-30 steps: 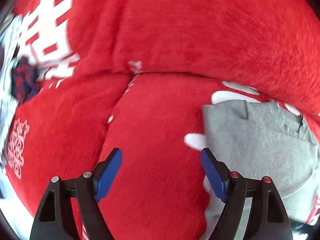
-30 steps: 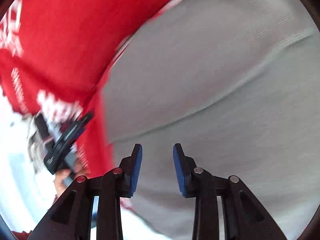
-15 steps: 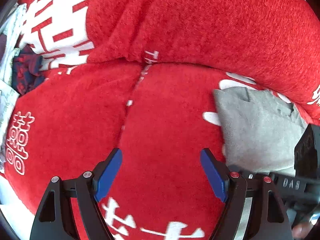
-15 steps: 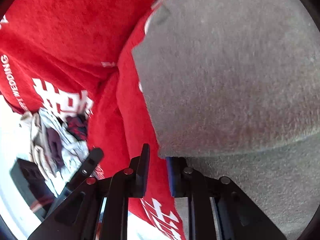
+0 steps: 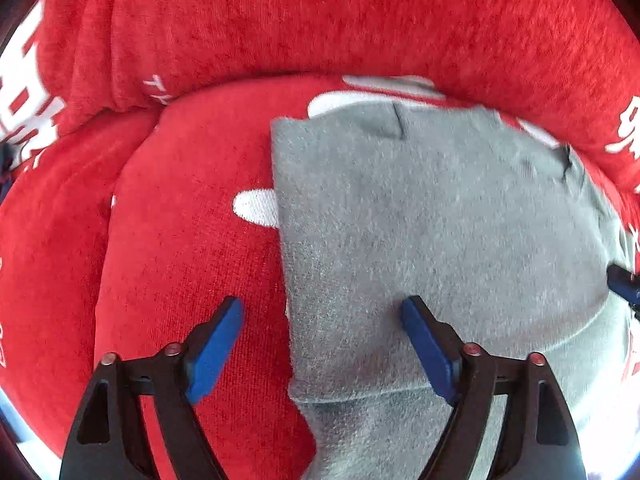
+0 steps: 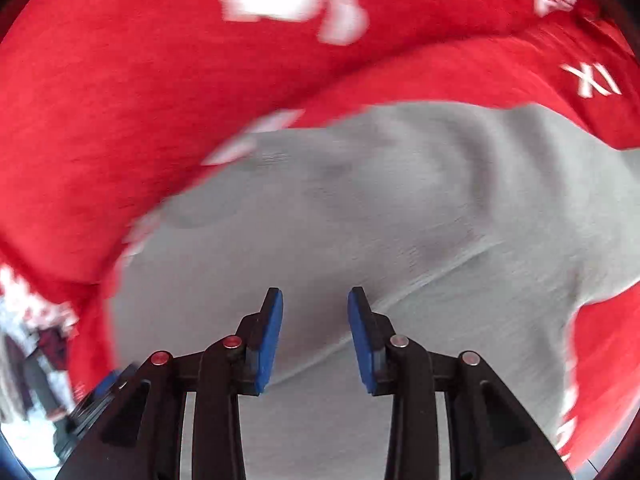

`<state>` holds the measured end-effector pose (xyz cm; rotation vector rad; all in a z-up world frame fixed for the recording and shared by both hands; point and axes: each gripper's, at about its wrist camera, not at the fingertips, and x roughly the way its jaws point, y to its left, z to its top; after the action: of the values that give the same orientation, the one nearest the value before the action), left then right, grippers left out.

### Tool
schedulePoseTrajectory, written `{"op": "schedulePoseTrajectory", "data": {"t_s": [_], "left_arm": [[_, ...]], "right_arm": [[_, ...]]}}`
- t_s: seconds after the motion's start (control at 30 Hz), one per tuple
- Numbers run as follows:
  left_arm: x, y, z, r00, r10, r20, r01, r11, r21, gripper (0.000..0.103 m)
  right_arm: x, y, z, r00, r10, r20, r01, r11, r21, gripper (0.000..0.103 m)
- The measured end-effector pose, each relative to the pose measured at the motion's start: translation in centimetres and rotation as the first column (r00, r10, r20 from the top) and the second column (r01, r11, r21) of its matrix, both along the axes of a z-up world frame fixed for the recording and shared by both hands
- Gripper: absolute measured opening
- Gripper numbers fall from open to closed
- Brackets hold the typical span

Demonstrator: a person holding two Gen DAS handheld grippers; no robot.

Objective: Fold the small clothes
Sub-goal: 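Move the right tool to the other sleeve cuff and close on it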

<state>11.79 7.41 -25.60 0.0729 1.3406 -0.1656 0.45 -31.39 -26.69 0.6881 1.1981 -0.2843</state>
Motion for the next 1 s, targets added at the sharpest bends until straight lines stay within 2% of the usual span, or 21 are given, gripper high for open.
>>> {"op": "schedulePoseTrajectory", "data": {"t_s": [0.07, 0.13, 0.2, 0.27, 0.37, 0.43, 0.53, 0.57, 0.6, 0.67, 0.73, 0.83, 0.9, 0.93, 1.0], "left_arm": [[-0.1, 0.2, 0.2, 1.0, 0.005, -0.021, -0.005, 1.0, 0.013, 0.087], [-0.3, 0.5, 0.7, 0.999, 0.023, -0.031, -0.022, 0.999, 0.04, 0.087], [-0.6, 0.2, 1.4, 0.999, 0.015, -0.03, -0.013, 0.997, 0.07, 0.087], [-1.2, -0.6, 2.6, 1.0, -0.006, -0.009, 0.007, 0.996, 0.084, 0.087], [-1.9, -2.7, 3.7, 0.999, -0.046, 0.013, 0.044, 0.995, 0.094, 0.087], [-2.4, -4.6, 4.0, 0.997, -0.072, 0.025, 0.069, 0.994, 0.088, 0.087], [-2.4, -7.5, 3.9, 0.996, -0.09, 0.029, 0.088, 0.994, 0.068, 0.087], [-2.4, -8.1, 3.8, 0.996, -0.091, 0.026, 0.089, 0.994, 0.065, 0.087], [-2.4, -8.9, 3.6, 0.995, -0.095, 0.02, 0.094, 0.993, 0.065, 0.087], [-2.5, -10.5, 3.4, 0.994, -0.113, 0.009, 0.112, 0.991, 0.073, 0.087], [-3.2, -11.9, 3.6, 0.99, -0.141, 0.008, 0.14, 0.987, 0.073, 0.087], [-4.4, -13.9, 4.0, 0.983, -0.185, 0.003, 0.185, 0.981, 0.065, 0.087], [-5.2, -15.4, 3.9, 0.976, -0.216, -0.016, 0.217, 0.974, 0.06, 0.087], [-5.5, -16.1, 3.9, 0.974, -0.227, -0.022, 0.228, 0.972, 0.059, 0.087], [-6.2, -17.8, 4.0, 0.967, -0.253, -0.034, 0.254, 0.966, 0.048, 0.087]], "right_arm": [[-1.3, -1.0, 0.2, 1.0, -0.009, 0.026, 0.007, 0.998, 0.064, 0.02], [-2.9, -1.5, -0.1, 0.999, -0.008, -0.031, 0.01, 0.998, 0.059, 0.029], [-5.0, -2.6, -0.1, 0.999, -0.043, 0.013, 0.041, 0.987, 0.153, 0.029], [-6.6, -3.7, 0.1, 0.995, -0.094, 0.03, 0.086, 0.976, 0.2, 0.04], [-7.4, -5.2, 0.1, 0.983, -0.167, 0.078, 0.144, 0.96, 0.239, 0.046], [-6.9, -6.2, -0.7, 0.972, -0.218, 0.091, 0.184, 0.941, 0.285, 0.046], [-5.6, -7.7, -1.8, 0.941, -0.313, 0.127, 0.242, 0.887, 0.394, 0.045], [-5.3, -8.1, -2.1, 0.937, -0.326, 0.128, 0.248, 0.875, 0.415, 0.028], [-5.1, -8.2, -2.2, 0.941, -0.32, 0.114, 0.25, 0.879, 0.405, 0.008], [-5.2, -8.3, -2.3, 0.954, -0.289, 0.078, 0.24, 0.894, 0.377, 0.007], [-6.0, -8.5, -2.2, 0.958, -0.275, 0.075, 0.222, 0.885, 0.41, 0.008], [-8.4, -9.7, -1.9, 0.956, -0.285, 0.071, 0.213, 0.839, 0.5, 0.014], [-10.3, -10.7, -1.5, 0.949, -0.307, 0.07, 0.227, 0.819, 0.527, 0.036], [-10.9, -11.1, -1.3, 0.945, -0.318, 0.075, 0.233, 0.818, 0.526, 0.051], [-12.9, -12.2, -0.6, 0.936, -0.341, 0.09, 0.249, 0.82, 0.516, 0.053]]}}
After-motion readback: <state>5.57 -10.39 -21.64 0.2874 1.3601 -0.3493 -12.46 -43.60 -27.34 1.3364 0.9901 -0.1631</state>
